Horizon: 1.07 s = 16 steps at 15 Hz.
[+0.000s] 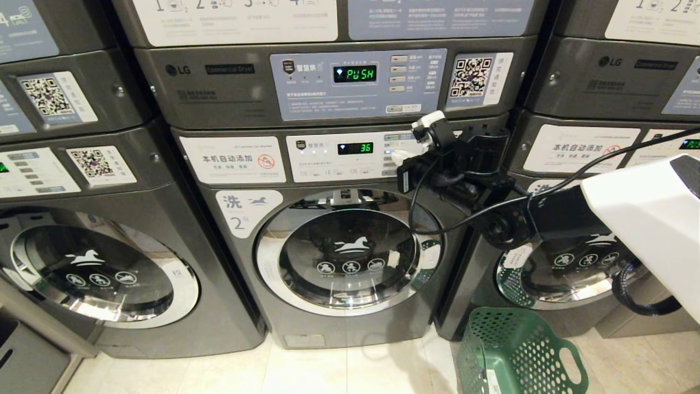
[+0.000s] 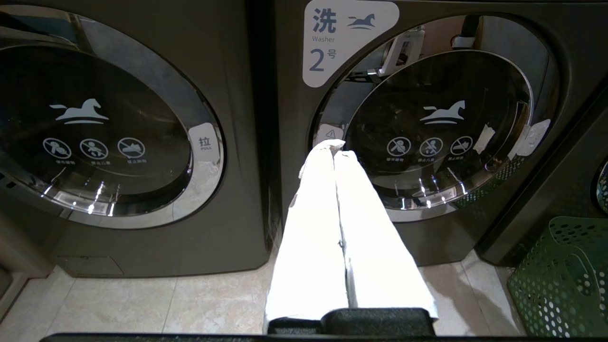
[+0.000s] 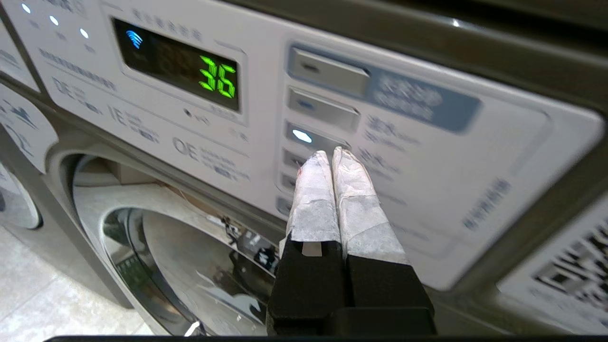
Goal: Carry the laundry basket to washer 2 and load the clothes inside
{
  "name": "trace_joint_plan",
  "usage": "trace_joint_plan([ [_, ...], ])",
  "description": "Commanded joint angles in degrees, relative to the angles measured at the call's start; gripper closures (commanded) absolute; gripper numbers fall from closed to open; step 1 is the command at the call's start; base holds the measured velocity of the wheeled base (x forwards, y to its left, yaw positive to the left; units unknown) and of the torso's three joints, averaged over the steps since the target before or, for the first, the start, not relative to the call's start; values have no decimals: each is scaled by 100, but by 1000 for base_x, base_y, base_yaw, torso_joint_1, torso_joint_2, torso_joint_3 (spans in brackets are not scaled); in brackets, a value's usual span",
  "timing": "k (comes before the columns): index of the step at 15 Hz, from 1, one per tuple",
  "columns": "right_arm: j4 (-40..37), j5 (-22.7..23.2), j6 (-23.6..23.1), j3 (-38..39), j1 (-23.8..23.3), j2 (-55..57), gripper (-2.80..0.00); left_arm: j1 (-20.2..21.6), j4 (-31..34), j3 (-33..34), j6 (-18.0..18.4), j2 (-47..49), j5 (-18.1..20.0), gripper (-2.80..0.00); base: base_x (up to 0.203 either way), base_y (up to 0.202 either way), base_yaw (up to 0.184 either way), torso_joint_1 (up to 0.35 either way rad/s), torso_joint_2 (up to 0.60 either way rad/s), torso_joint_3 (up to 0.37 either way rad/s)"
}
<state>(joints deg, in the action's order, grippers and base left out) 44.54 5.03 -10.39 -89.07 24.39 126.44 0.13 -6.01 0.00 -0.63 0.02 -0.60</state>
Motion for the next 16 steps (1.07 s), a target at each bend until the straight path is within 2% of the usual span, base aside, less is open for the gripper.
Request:
trace_joint_plan([
  [1, 28, 40, 0, 428, 8, -302, 0, 4, -5, 229, -4, -2, -2, 0, 0, 0, 0, 0, 0, 0],
  [7, 208, 96, 19, 1510, 148, -690, 0, -1, -5, 229, -8, -2, -2, 0, 0, 0, 0, 0, 0, 0],
  [16, 678, 77, -25, 1507, 228, -252, 0, 4, -5, 229, -8, -2, -2, 0, 0, 0, 0, 0, 0, 0],
])
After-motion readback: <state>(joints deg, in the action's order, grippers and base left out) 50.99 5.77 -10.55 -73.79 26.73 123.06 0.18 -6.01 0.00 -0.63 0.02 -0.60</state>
